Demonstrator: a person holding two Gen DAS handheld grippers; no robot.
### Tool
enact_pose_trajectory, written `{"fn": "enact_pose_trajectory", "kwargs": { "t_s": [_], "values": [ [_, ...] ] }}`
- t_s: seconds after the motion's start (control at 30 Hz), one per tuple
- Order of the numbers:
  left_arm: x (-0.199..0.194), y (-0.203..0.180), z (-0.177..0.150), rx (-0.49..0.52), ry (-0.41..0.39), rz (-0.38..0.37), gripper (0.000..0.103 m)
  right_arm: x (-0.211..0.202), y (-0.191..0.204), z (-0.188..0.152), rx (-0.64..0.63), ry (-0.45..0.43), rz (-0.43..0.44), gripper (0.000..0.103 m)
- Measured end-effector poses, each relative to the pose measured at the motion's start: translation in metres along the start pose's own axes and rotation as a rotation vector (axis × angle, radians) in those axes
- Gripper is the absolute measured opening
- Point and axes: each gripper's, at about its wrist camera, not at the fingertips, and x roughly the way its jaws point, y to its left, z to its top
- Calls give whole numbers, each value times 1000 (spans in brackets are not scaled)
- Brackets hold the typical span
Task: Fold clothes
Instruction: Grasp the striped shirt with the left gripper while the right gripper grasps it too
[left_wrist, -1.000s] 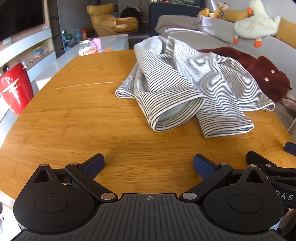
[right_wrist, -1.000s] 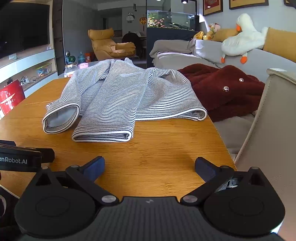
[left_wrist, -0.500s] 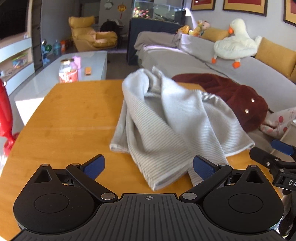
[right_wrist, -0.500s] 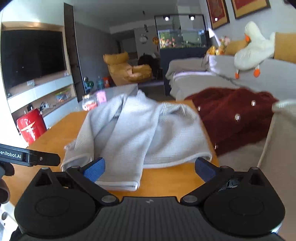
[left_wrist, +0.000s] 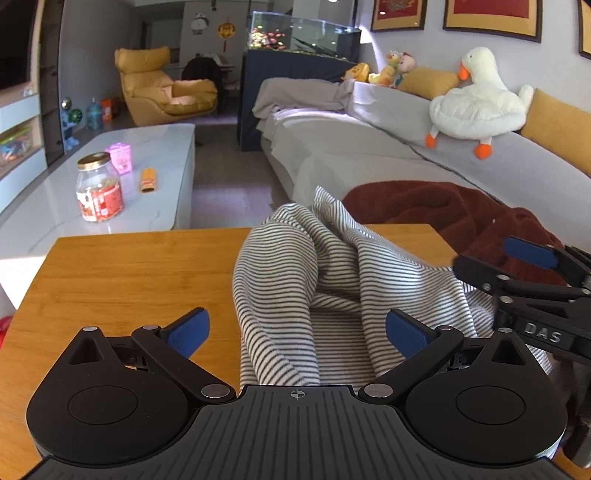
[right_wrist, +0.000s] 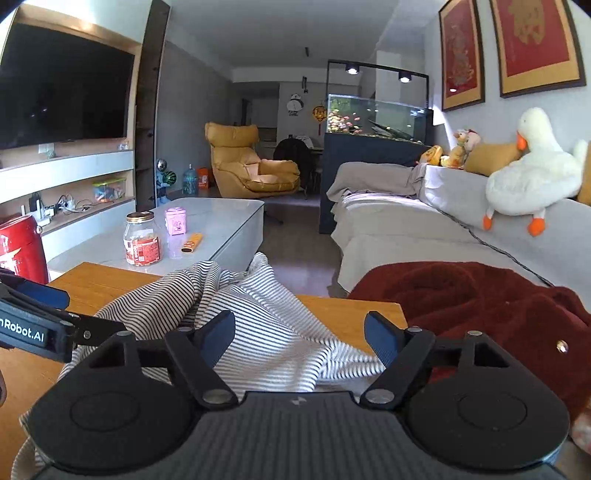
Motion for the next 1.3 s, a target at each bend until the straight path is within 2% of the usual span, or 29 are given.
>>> {"fn": "enact_pose_trajectory", "kwargs": {
  "t_s": [0.13, 0.2, 0.27, 0.3, 0.33, 0.37, 0.43, 0.5, 0.67, 0.7, 0.73, 0.77, 0.8, 0.83, 0.87, 0.9, 1.0, 1.07, 1.13, 1.23, 1.3],
  "values": [
    [14, 15, -2, -40, 3, -51, 103, 60, 4, 8, -39, -45, -47, 83],
    [14, 22, -3, -51, 8, -52, 103, 84, -2, 8, 3, -38, 28, 83],
    [12, 28, -7, -54, 23, -43, 103, 98, -4, -2, 68, 17, 149, 83],
    [11, 31, -8, -55, 32, -37, 103, 100, -1, -8, 63, 40, 190, 74],
    [11, 33, -10, -56, 43, -31, 103, 96, 2, -9, 58, 38, 220, 70],
    [11, 36, -12, -57, 57, -26, 103, 92, 3, -12, 74, 57, 254, 70],
    [7, 39, -20, -56, 87, -33, 103, 85, 4, -18, 132, 111, 341, 64],
    [1, 41, -29, -51, 117, -46, 103, 70, 4, -29, 185, 149, 413, 63],
    [-26, 50, -65, -66, 215, -84, 102, 19, 22, -50, 130, 178, 549, 63],
    [-32, 51, -72, -65, 228, -93, 99, 11, 24, -51, 119, 179, 566, 63],
    [-38, 51, -77, -54, 234, -96, 88, 4, 27, -52, 109, 178, 581, 63],
    [-45, 51, -80, -35, 233, -93, 77, 1, 28, -52, 96, 175, 586, 63],
    [-50, 50, -81, -20, 234, -91, 56, -3, 30, -52, 84, 172, 589, 63],
    [-55, 53, -78, -18, 223, -82, 42, -7, 32, -51, 70, 164, 578, 63],
    [-60, 59, -72, -30, 199, -66, 37, -11, 34, -49, 56, 157, 567, 63],
    [-64, 65, -67, -42, 176, -51, 27, -14, 38, -47, 32, 152, 547, 63],
    [-79, 83, -49, -78, 107, -3, 19, -26, 57, -38, -39, 146, 489, 64],
    [-88, 95, -38, -102, 60, 29, 19, -34, 70, -32, -85, 143, 450, 71],
    [-97, 106, -28, -118, 22, 61, 19, -43, 84, -25, -132, 140, 411, 82],
    [-101, 110, -29, -79, 14, 116, 19, -54, 104, -17, -200, 139, 354, 82],
    [-100, 114, -36, -62, 29, 131, 19, -42, 118, -26, -236, 177, 329, 80]
  ]
}}
